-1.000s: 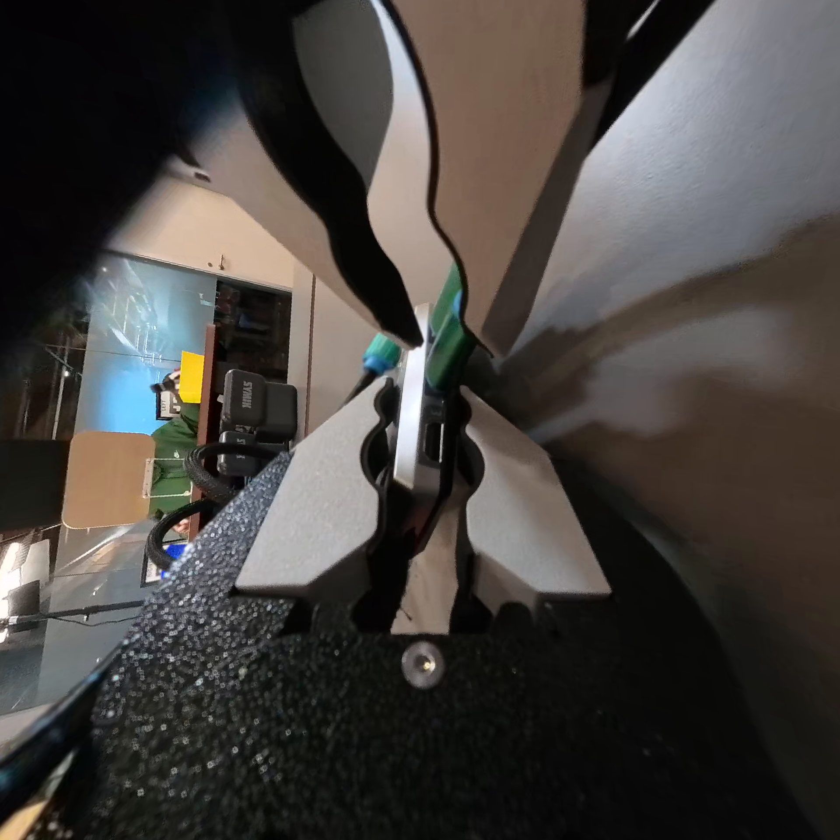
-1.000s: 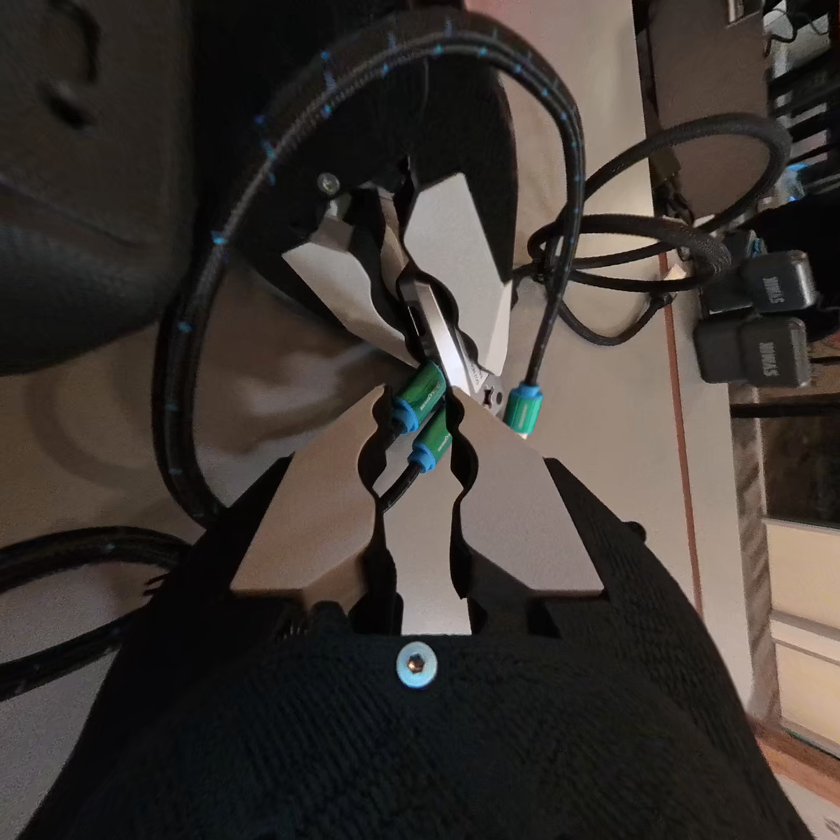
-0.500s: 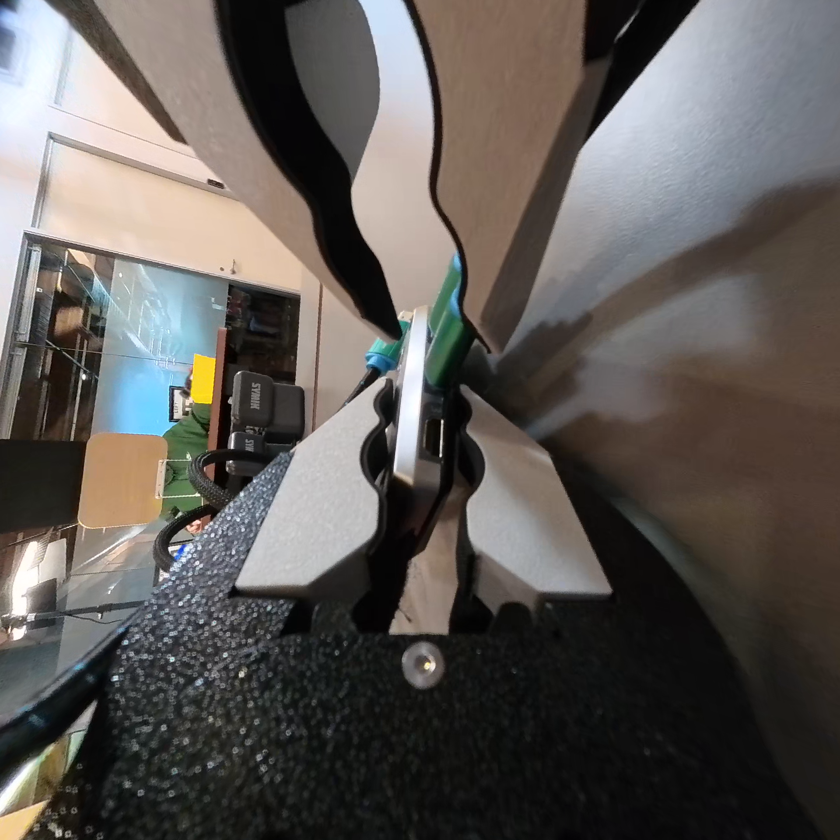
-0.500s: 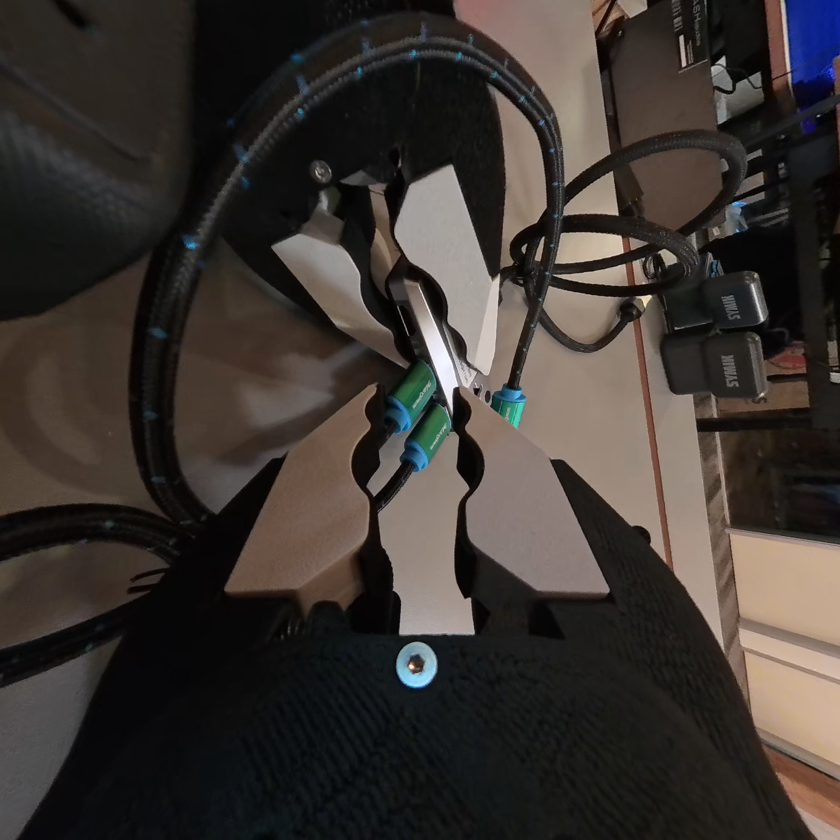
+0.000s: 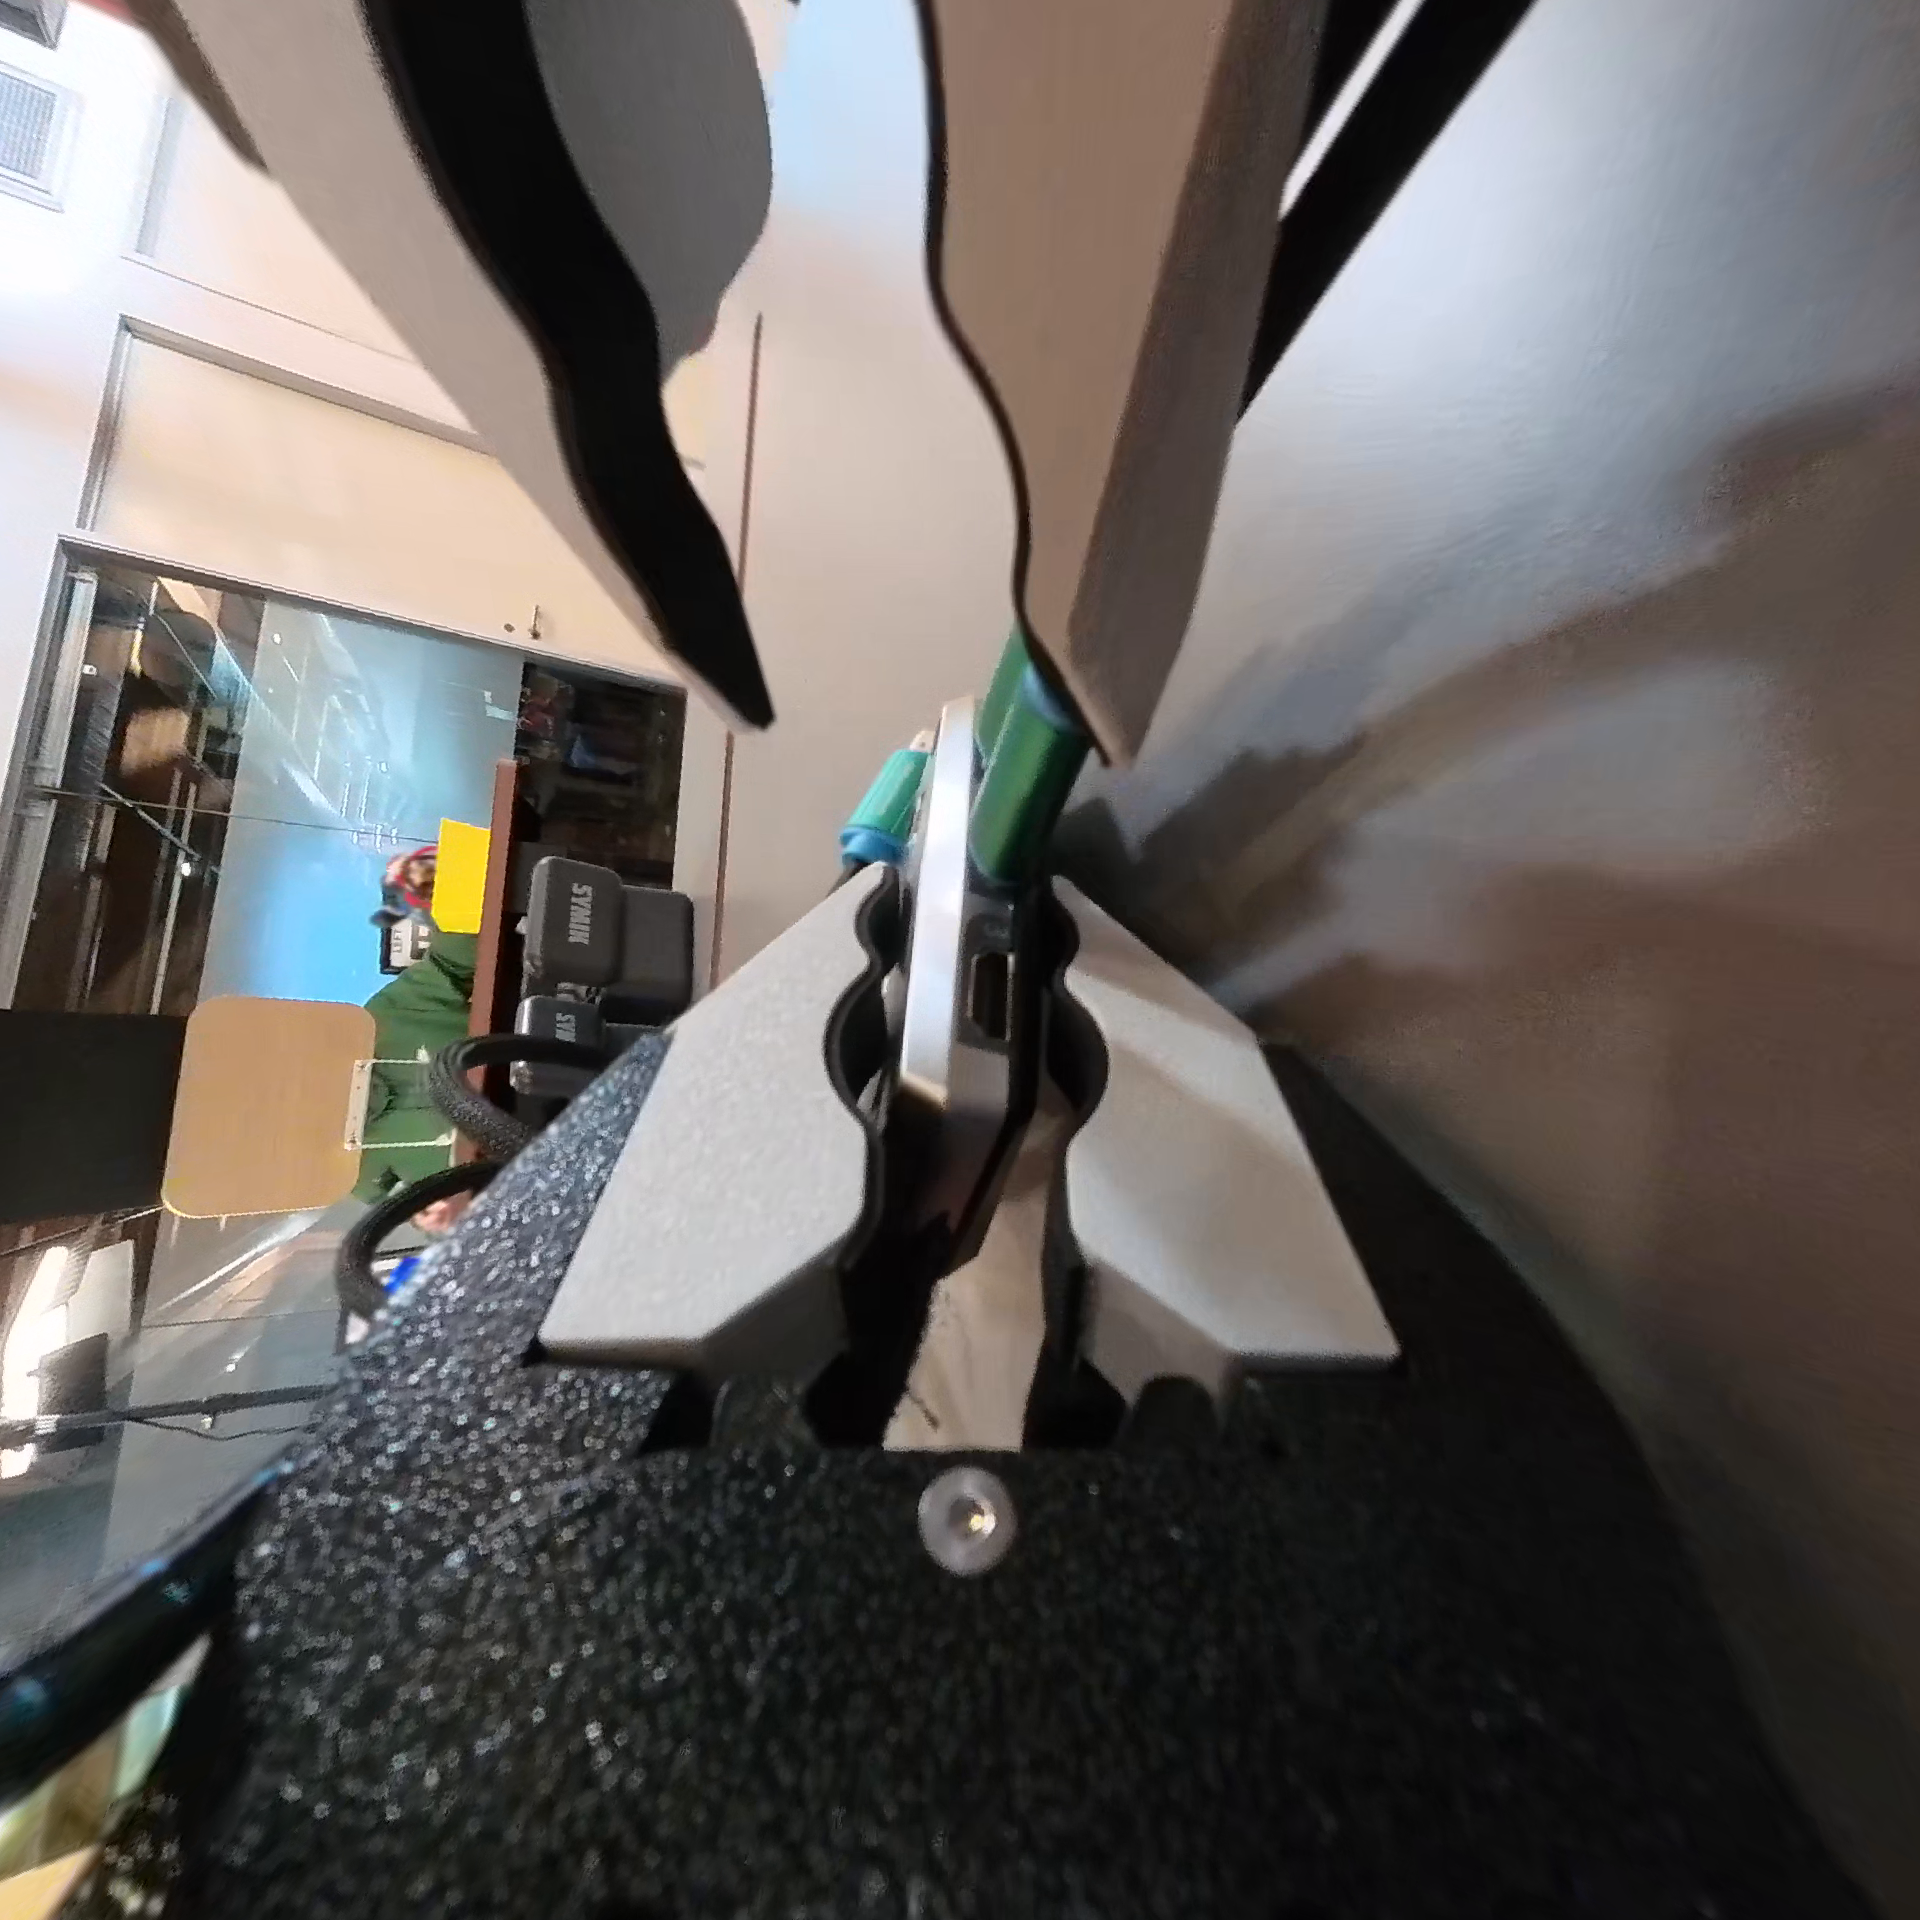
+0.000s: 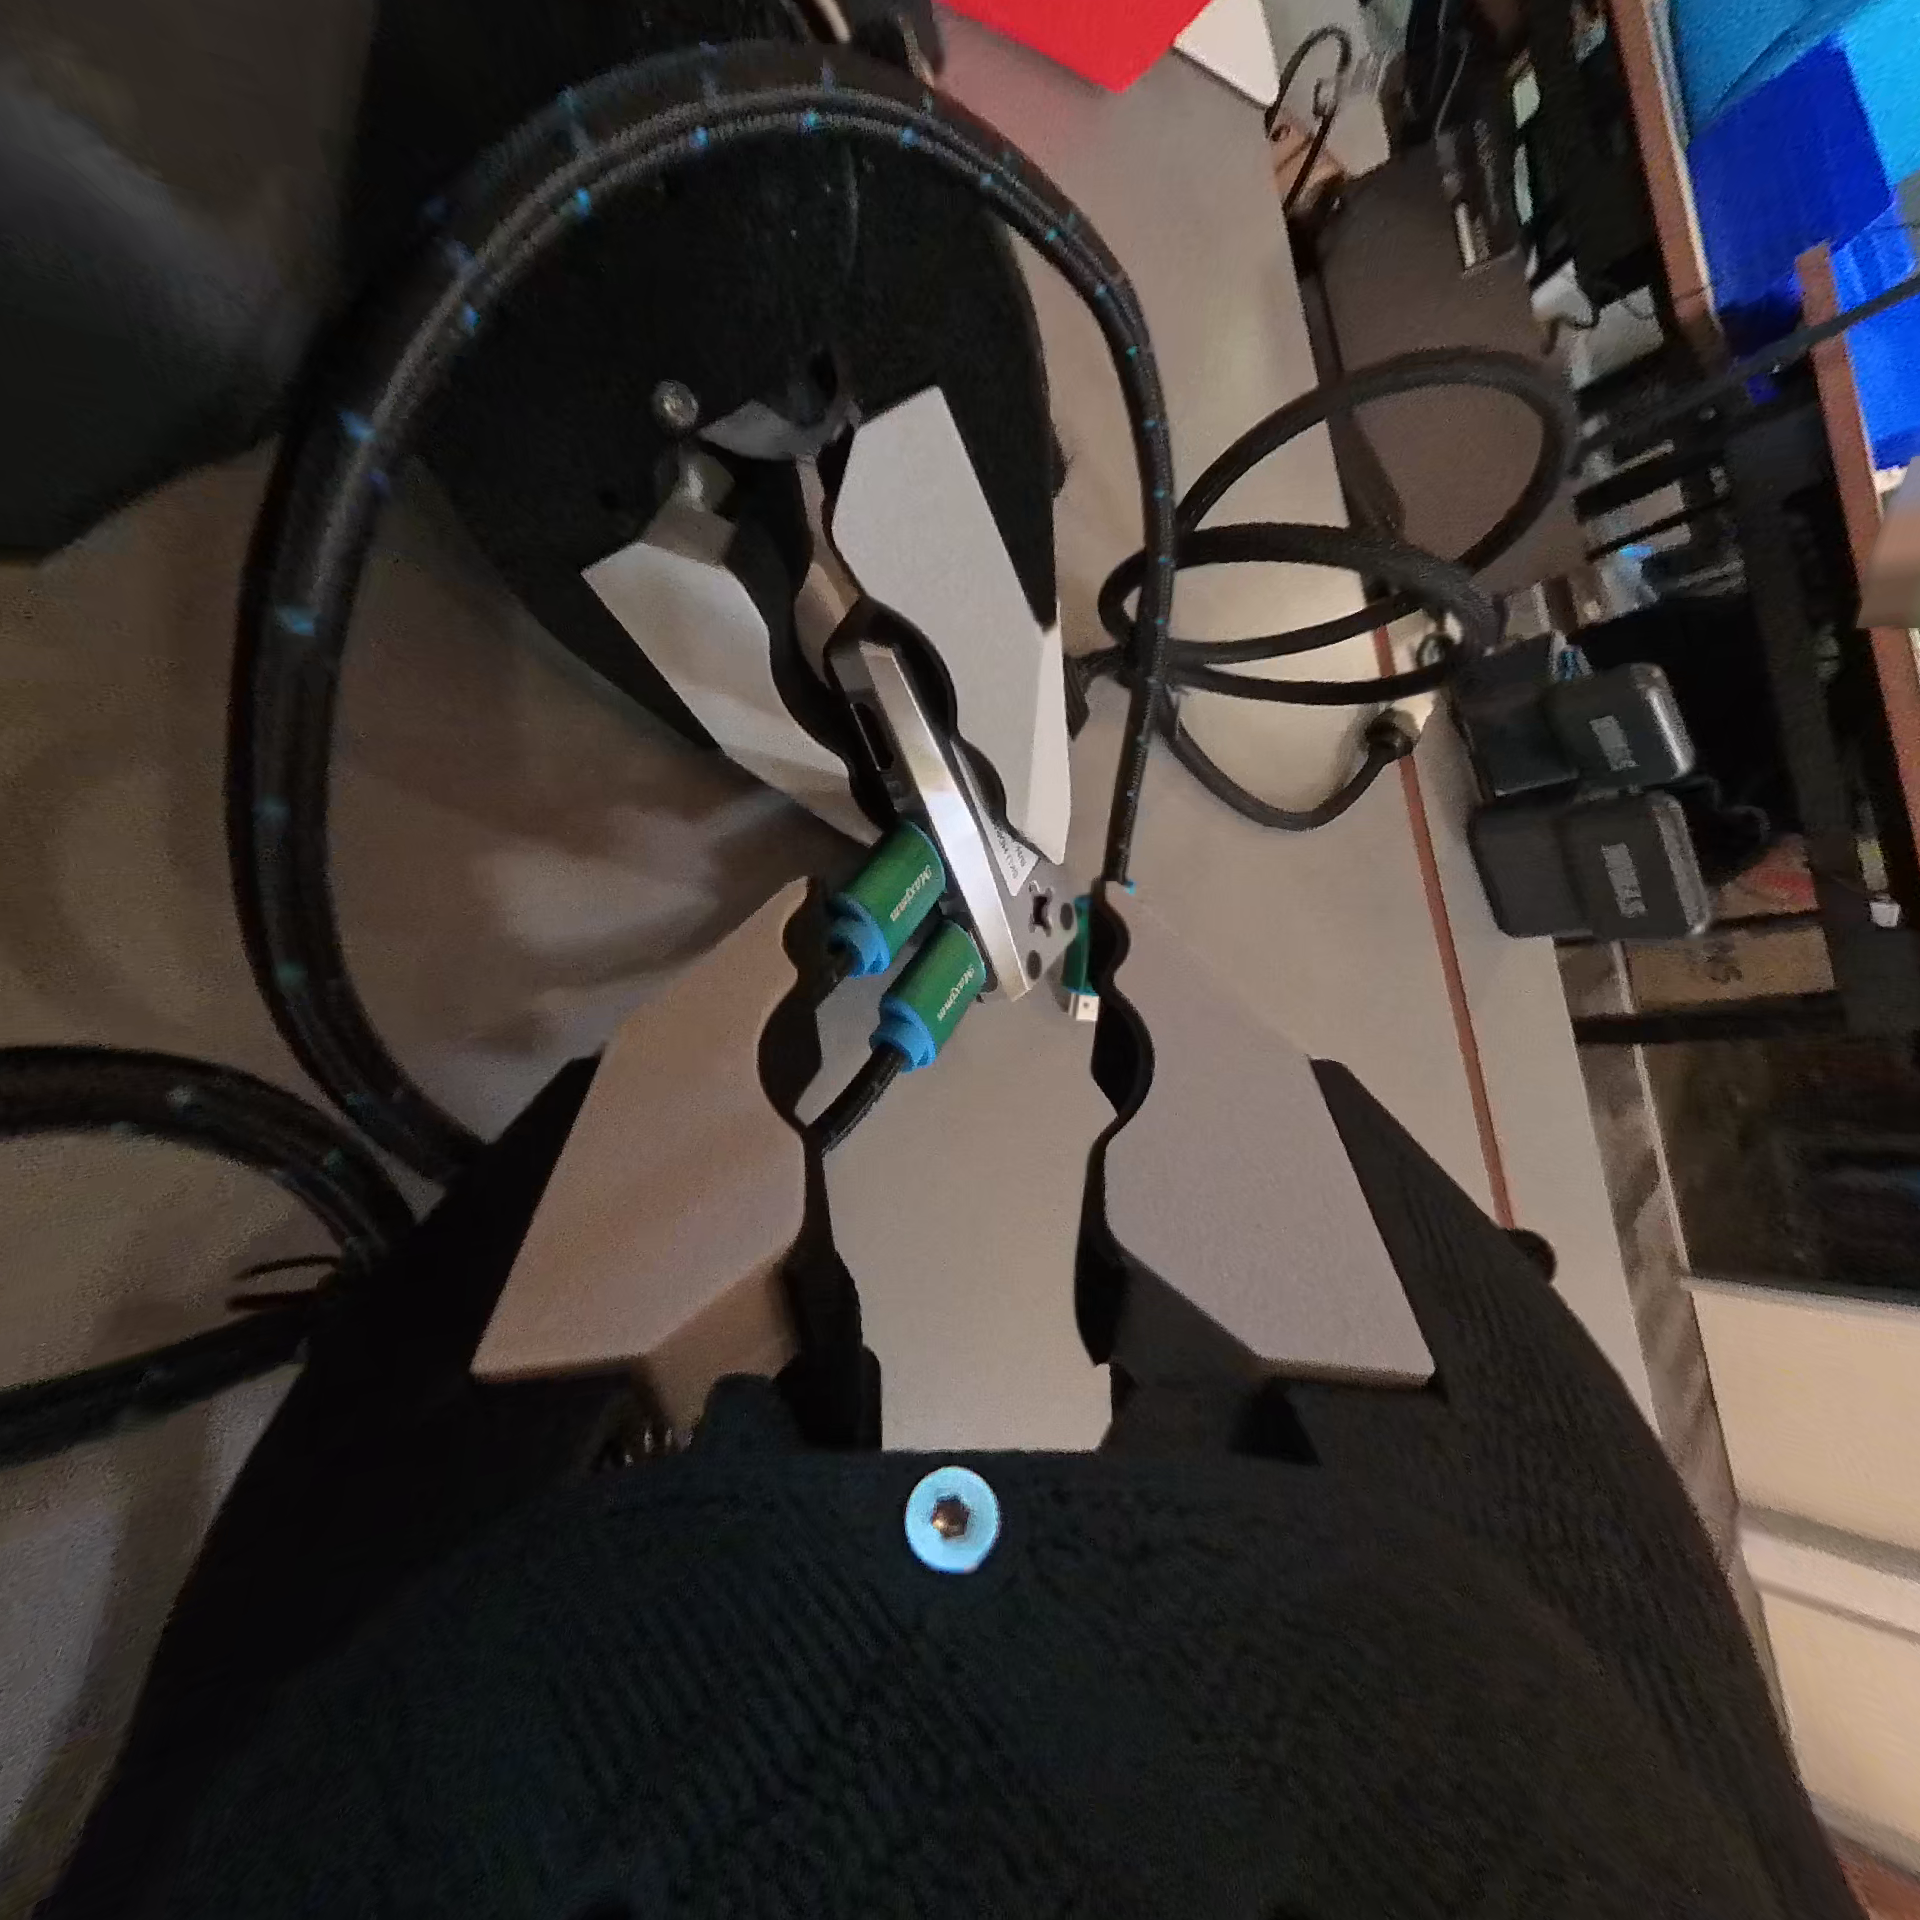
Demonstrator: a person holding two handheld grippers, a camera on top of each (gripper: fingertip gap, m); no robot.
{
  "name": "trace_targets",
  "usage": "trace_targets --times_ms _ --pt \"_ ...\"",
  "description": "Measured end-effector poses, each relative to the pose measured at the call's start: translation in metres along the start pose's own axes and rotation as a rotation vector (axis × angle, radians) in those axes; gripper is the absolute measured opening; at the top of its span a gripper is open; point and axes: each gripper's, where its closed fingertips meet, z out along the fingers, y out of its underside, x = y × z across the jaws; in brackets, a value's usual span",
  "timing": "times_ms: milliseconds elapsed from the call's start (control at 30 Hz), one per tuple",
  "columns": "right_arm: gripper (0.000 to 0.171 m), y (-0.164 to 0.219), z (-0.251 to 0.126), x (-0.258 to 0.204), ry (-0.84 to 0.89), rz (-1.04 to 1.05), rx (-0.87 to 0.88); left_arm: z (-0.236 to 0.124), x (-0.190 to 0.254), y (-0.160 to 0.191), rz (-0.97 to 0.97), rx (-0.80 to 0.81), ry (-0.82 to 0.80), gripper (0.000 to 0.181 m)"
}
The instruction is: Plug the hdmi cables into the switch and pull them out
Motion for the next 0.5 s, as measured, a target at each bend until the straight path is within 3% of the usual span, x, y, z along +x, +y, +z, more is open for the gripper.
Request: trace_targets --times_ms 133,300,400,500 --pt "0.053 0.001 -0.013 0.008 -0.005 0.000 0.066 0.000 -0.003 0.000 -0.071 0.022 0.012 0.024" --pt "0.038 0.002 -0.045 0.043 0.112 0.053 0.165 0.001 -0.005 0.003 -0.090 0.015 0.008 0.024" --pt "0.039 0.042 -0.039 0.045 0.125 -0.013 -0.016 -0.002 -0.012 0.001 -0.152 0.046 -0.007 0.024" --pt "0.043 0.035 -0.020 0.026 0.110 -0.146 0.070 -0.006 -0.020 -0.002 -0.233 0.095 -0.014 0.024"
